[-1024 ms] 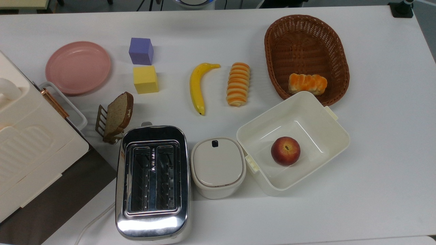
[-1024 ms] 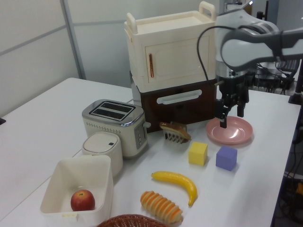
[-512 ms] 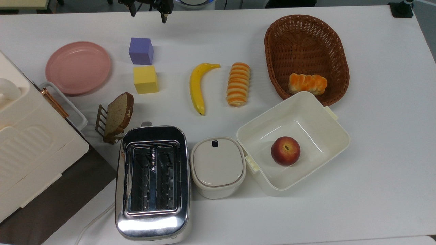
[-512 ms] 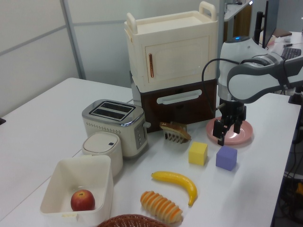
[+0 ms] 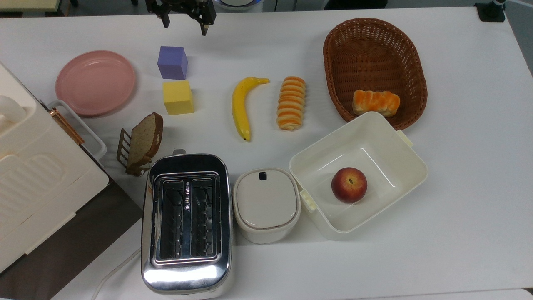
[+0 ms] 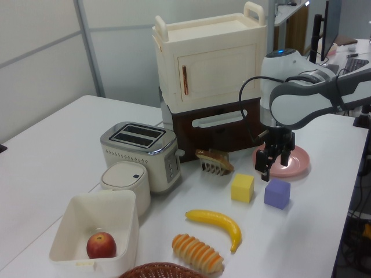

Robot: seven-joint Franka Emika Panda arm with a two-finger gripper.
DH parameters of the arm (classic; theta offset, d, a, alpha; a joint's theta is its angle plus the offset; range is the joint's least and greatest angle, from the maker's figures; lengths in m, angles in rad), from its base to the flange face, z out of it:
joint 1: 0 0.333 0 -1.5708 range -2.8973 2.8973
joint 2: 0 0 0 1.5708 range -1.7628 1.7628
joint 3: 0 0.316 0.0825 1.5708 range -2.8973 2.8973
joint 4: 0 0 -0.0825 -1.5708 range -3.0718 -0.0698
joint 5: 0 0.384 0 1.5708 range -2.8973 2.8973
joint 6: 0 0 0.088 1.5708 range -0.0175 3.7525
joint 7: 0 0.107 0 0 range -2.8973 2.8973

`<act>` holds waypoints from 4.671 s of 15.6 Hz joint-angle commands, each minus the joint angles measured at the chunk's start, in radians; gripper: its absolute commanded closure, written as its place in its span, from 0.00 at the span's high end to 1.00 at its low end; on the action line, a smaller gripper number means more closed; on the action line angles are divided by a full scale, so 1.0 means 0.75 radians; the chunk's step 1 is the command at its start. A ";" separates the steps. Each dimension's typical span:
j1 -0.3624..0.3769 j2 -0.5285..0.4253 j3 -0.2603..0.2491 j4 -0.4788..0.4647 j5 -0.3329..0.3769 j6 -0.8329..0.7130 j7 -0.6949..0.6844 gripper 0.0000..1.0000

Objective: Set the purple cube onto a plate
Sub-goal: 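Lower the open gripper over the purple cube, then close the gripper on the purple cube and lift it, then carry the held purple cube over the pink plate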

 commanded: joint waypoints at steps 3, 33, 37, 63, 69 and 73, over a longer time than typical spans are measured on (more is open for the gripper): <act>0.018 -0.051 -0.016 -0.065 -0.015 0.096 -0.003 1.00; -0.070 0.139 -0.116 -0.117 -0.193 0.303 -0.009 1.00; -0.024 0.143 -0.116 -0.119 -0.193 0.305 -0.012 1.00; 0.014 0.311 -0.120 -0.121 -0.197 0.434 -0.181 0.95; 0.007 0.305 -0.120 -0.113 -0.177 0.431 -0.147 0.20; -0.021 0.244 -0.122 -0.107 -0.177 0.405 -0.067 0.19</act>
